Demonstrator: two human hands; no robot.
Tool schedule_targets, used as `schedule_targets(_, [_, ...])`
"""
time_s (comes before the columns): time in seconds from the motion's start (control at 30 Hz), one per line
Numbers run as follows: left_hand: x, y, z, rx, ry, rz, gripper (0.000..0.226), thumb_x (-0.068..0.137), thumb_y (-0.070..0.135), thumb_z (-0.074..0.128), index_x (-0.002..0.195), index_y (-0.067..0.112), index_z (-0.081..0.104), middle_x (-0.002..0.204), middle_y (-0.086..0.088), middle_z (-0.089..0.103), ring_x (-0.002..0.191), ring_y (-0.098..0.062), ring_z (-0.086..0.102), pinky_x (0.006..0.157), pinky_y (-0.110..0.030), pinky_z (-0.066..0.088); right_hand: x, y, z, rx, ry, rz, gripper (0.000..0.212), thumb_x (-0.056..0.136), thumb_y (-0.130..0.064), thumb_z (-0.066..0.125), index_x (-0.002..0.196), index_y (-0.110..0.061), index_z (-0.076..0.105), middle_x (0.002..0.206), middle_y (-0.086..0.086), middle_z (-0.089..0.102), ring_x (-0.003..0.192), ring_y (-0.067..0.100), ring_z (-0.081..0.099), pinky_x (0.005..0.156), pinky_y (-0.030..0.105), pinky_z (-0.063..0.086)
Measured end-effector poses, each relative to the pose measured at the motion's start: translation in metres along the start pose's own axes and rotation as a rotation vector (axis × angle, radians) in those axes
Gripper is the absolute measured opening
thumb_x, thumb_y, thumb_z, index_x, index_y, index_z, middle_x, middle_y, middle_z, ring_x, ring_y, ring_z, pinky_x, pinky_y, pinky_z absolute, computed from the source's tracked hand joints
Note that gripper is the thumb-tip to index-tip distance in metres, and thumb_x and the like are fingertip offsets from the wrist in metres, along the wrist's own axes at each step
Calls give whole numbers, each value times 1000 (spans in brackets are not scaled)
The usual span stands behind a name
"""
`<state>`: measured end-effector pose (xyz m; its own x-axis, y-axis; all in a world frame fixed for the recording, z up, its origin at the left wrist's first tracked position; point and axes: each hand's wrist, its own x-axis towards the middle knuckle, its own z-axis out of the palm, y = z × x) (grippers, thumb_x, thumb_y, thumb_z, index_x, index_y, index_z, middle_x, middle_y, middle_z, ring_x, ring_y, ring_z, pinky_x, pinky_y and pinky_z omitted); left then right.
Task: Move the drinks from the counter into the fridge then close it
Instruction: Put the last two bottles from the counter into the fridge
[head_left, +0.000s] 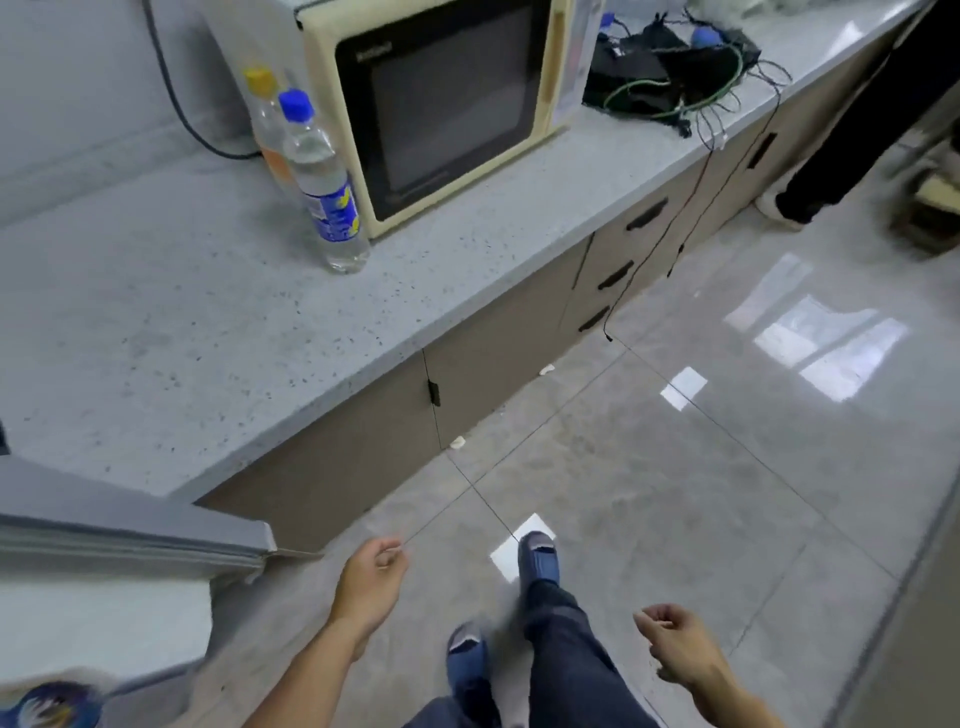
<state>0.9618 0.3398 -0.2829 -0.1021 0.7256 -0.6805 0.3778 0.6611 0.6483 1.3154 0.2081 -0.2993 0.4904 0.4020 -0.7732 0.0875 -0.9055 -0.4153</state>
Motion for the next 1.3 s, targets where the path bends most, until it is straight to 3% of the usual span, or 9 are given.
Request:
schedule_targets(0.2, [23, 95, -12, -92, 149, 124, 23, 96, 32, 58, 119, 35, 56, 111, 12, 62, 102, -7, 62, 88, -36, 56, 72, -147, 21, -102, -128, -212, 17, 91, -25, 68, 97, -9, 65, 73, 3, 63, 65, 21, 55, 66, 34, 46])
schedule_targets(0.33, [50, 173, -33, -194, 335, 202, 25, 96, 27, 60, 118, 35, 53, 105, 12, 61, 94, -6, 63, 65, -17, 54, 77, -271, 50, -106, -265, -478, 17, 91, -31, 67, 105, -21, 63, 91, 4, 68, 83, 22, 65, 84, 43, 56])
schedule_targets(0.5, [72, 243, -66, -344, 557, 238, 30, 93, 27, 62, 121, 35, 54, 107, 12, 61, 88, -10, 66, 68, -29, 60, 35, -410, 88, -64, -337, -863, 33, 88, -33, 72, 117, -25, 60, 100, -6, 64, 89, 7, 64, 73, 17, 50])
schedule_targets(0.67, [83, 281, -108, -418, 680, 277, 29, 91, 31, 62, 116, 42, 56, 107, 6, 65, 88, -10, 68, 72, -28, 61, -26, -510, 136, 10, -317, -1214, 63, 81, -41, 78, 135, -31, 46, 120, -15, 49, 99, 5, 56, 79, 14, 48])
schedule_targets(0.77, [92, 301, -131, -482, 713, 293, 30, 92, 31, 63, 120, 39, 56, 115, 2, 64, 99, -13, 66, 83, -34, 60, -52, -551, 155, 55, -211, -1403, 70, 78, -45, 79, 137, -27, 46, 112, -14, 45, 97, 3, 52, 77, 7, 42])
schedule_targets(0.9, [106, 342, -156, -625, 718, 331, 30, 93, 28, 64, 122, 35, 56, 119, -2, 64, 105, -16, 64, 88, -37, 59, -76, -592, 170, 50, -109, -1397, 72, 76, -58, 75, 137, -28, 50, 106, -9, 56, 87, 2, 52, 74, 17, 48])
schedule_targets(0.97, [116, 366, -164, -617, 715, 365, 34, 93, 30, 63, 126, 34, 55, 121, 1, 63, 107, -14, 63, 88, -36, 58, -81, -606, 176, -13, -87, -1369, 64, 77, -60, 73, 129, -28, 56, 91, -11, 61, 78, 4, 52, 68, 23, 47])
schedule_targets(1.1, [136, 414, -176, -460, 672, 448, 49, 92, 34, 64, 139, 30, 49, 131, 5, 57, 116, -12, 56, 81, -24, 51, -82, -619, 175, -87, -54, -1378, 41, 82, -52, 74, 109, -24, 65, 61, -14, 46, 56, 5, 44, 56, 20, 32])
schedule_targets(1.3, [167, 443, -184, -267, 513, 452, 50, 88, 38, 70, 134, 33, 52, 137, 5, 50, 122, -13, 46, 92, -36, 43, -73, -589, 143, -35, -62, -1474, 26, 81, -39, 79, 102, -26, 71, 79, -5, 52, 67, 1, 46, 59, 7, 36])
